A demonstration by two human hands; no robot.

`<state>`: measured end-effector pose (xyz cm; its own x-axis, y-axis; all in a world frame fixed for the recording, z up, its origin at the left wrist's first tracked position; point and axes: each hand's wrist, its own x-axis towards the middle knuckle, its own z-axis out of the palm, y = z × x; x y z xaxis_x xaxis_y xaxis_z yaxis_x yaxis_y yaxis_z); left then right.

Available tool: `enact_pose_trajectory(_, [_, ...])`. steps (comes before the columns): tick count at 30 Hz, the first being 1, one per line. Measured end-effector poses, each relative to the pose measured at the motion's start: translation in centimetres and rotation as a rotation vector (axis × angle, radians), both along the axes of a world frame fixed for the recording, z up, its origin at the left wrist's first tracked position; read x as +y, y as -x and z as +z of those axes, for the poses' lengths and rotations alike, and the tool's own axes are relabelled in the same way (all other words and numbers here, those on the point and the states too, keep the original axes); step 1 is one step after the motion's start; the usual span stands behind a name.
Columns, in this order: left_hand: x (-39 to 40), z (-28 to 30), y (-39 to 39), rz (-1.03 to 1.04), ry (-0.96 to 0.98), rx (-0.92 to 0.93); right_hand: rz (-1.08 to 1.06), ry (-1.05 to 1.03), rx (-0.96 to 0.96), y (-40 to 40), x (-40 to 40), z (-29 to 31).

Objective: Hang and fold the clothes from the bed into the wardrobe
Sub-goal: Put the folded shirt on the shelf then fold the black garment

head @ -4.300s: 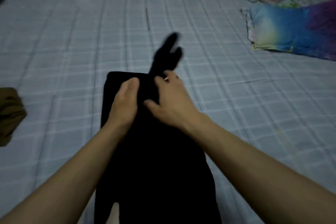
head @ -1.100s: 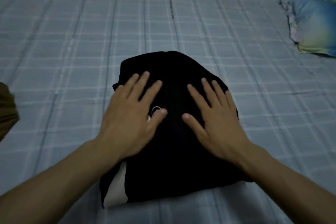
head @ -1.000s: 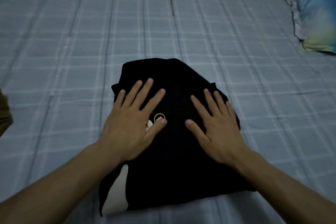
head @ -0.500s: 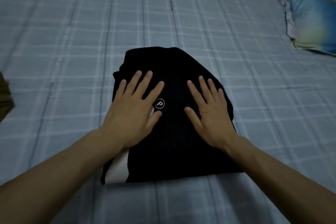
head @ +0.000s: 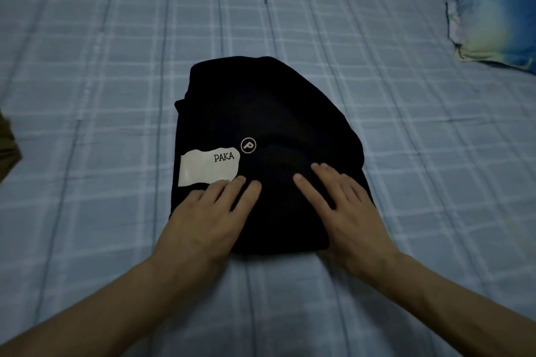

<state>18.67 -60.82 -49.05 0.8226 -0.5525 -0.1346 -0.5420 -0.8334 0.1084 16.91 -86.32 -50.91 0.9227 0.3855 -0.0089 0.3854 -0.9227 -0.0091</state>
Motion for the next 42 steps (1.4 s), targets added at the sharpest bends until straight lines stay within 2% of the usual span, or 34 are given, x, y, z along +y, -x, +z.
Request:
enact_pose_trajectory(3, [0.2, 1.0, -0.2, -0.011, -0.032, 0.01, -0.016, 0.049, 0.061, 0.1, 0.0, 0.3])
enact_pose_trajectory(8, [0.4, 2.3, 0.7, 0.087, 0.094, -0.025, 0.026, 0.011, 0.093, -0.7, 0.2, 3.7])
enact_pose_trajectory(11, [0.9, 4.0, 2.2, 0.089, 0.105, -0.03, 0.04, 0.012, 0.111, 0.9, 0.6, 5.4])
enact_pose_trajectory(14, [1.1, 5.8, 5.9, 0.058, 0.076, -0.022, 0.035, -0.014, 0.174, 5.2, 0.9, 6.1])
enact_pose_trajectory(17, [0.5, 5.9, 12.0, -0.022, 0.007, -0.212, 0.044, 0.014, 0.223, 10.6, 1.0, 5.9])
enact_pose_trajectory(22, [-2.0, 3.0, 18.4, -0.016, 0.025, -0.197, 0.042, 0.017, 0.249, 15.1, 1.1, 4.7])
enact_pose_trajectory(27, [-2.0, 2.9, 14.6, -0.066, -0.01, -0.116, 0.059, -0.037, 0.316, 12.9, 1.0, 6.1])
enact_pose_trajectory(33, [-1.8, 5.8, 7.8, -0.194, -0.061, 0.231, 0.093, -0.082, 0.54, 8.3, 0.5, 9.4])
enact_pose_trajectory(37, [-2.3, 8.0, 3.5, -0.155, -0.027, 0.411, 0.041, -0.235, 0.755, 4.2, -0.5, 11.1])
enact_pose_trajectory(40, [-2.2, 8.9, 0.8, -0.099, 0.04, 0.412, -0.048, -0.307, 0.824, 1.7, -1.1, 11.9])
enact_pose_trajectory(42, [-1.7, 9.2, -0.9, -0.086, 0.032, 0.363, -0.105, -0.347, 0.772, 0.5, -1.3, 12.5])
